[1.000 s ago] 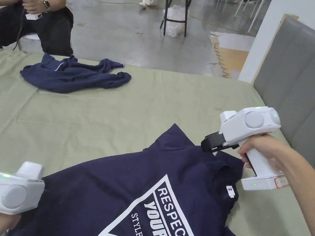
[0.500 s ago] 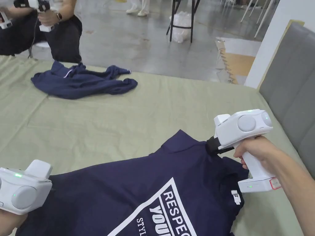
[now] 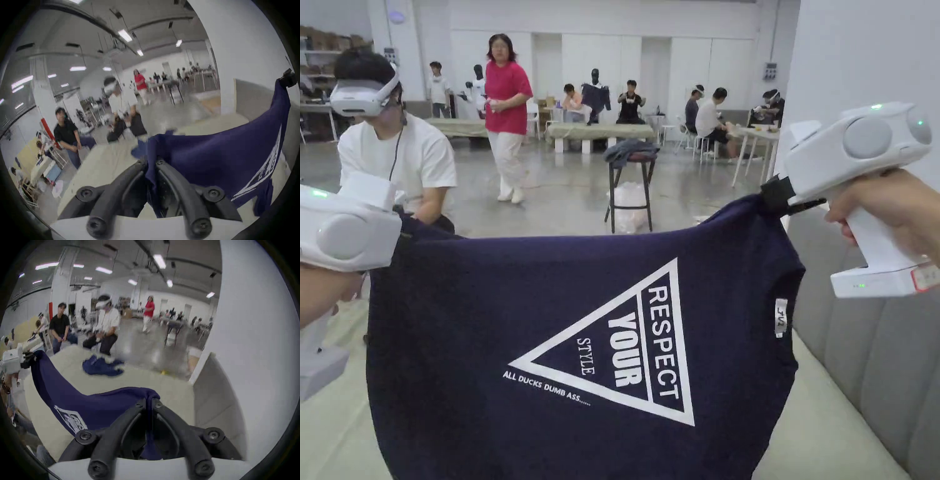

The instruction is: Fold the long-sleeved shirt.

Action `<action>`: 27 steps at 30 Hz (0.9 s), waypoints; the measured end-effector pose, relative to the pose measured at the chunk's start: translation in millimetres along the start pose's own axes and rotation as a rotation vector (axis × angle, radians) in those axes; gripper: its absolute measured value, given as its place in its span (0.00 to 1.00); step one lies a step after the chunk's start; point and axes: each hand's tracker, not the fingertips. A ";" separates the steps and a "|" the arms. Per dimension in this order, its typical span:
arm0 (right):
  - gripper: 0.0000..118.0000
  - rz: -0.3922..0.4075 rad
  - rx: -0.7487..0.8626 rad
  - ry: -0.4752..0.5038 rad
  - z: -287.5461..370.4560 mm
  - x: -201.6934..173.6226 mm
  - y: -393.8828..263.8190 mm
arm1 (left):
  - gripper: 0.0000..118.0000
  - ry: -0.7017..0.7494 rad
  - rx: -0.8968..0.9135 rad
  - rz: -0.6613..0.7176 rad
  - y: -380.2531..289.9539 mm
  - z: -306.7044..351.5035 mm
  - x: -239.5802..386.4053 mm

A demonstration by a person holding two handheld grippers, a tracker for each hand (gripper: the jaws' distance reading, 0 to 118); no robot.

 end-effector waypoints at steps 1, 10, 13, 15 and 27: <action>0.04 0.003 0.037 -0.025 6.4 6.8 24.9 | 0.08 0.018 0.053 0.011 29.0 4.7 -2.8; 0.04 0.034 0.272 -0.251 61.9 33.7 172.1 | 0.08 0.127 0.233 0.153 202.9 8.0 -11.3; 0.04 -0.007 0.308 -0.287 68.7 45.5 188.9 | 0.08 0.126 0.262 0.168 224.2 7.2 -6.2; 0.04 -0.040 0.346 -0.295 67.5 52.5 191.2 | 0.08 0.124 0.281 0.150 230.3 5.6 1.7; 0.04 -0.099 0.089 -0.246 -54.1 72.5 40.3 | 0.08 -0.036 0.080 0.107 104.5 -76.7 79.3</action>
